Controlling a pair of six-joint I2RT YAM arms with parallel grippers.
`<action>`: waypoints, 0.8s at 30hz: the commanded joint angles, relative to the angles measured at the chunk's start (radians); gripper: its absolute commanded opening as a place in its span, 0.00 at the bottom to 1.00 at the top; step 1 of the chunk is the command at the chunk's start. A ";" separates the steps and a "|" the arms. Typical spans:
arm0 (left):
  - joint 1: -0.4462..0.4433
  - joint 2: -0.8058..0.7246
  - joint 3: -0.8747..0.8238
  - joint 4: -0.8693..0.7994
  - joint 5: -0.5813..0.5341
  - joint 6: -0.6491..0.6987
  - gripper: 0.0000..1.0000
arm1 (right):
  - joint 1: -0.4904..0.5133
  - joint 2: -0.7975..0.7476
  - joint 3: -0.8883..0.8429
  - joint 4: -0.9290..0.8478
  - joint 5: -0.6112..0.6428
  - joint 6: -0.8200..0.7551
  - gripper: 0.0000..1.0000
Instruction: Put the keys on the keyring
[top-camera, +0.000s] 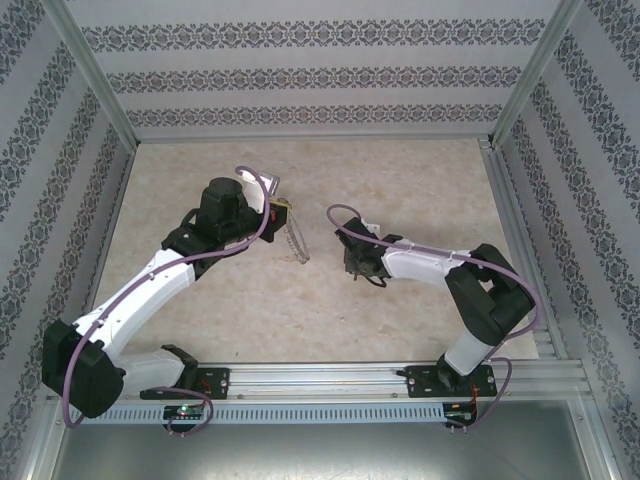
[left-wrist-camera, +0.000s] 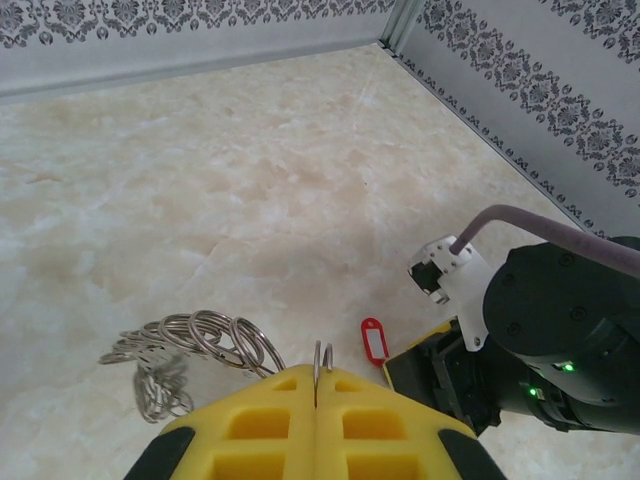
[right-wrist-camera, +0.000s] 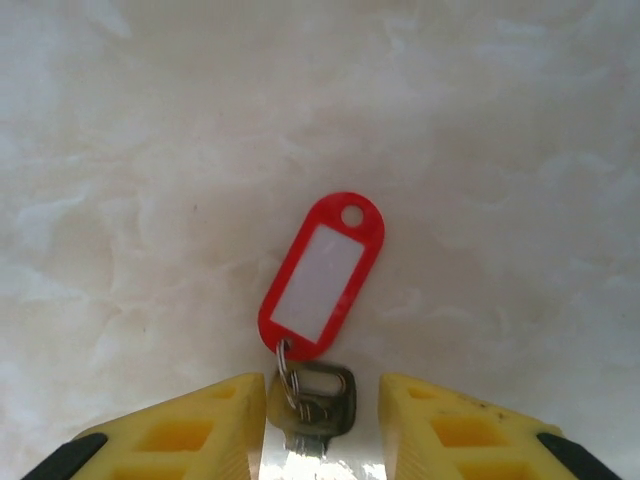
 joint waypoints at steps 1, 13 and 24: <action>-0.012 -0.016 -0.006 0.073 0.017 0.012 0.00 | 0.006 0.033 0.041 -0.008 0.032 0.016 0.36; -0.012 -0.015 -0.015 0.087 0.026 0.012 0.00 | -0.004 0.090 0.073 -0.008 0.030 0.008 0.28; -0.013 0.000 -0.021 0.105 0.037 0.001 0.00 | -0.010 0.096 0.059 0.006 0.024 0.004 0.16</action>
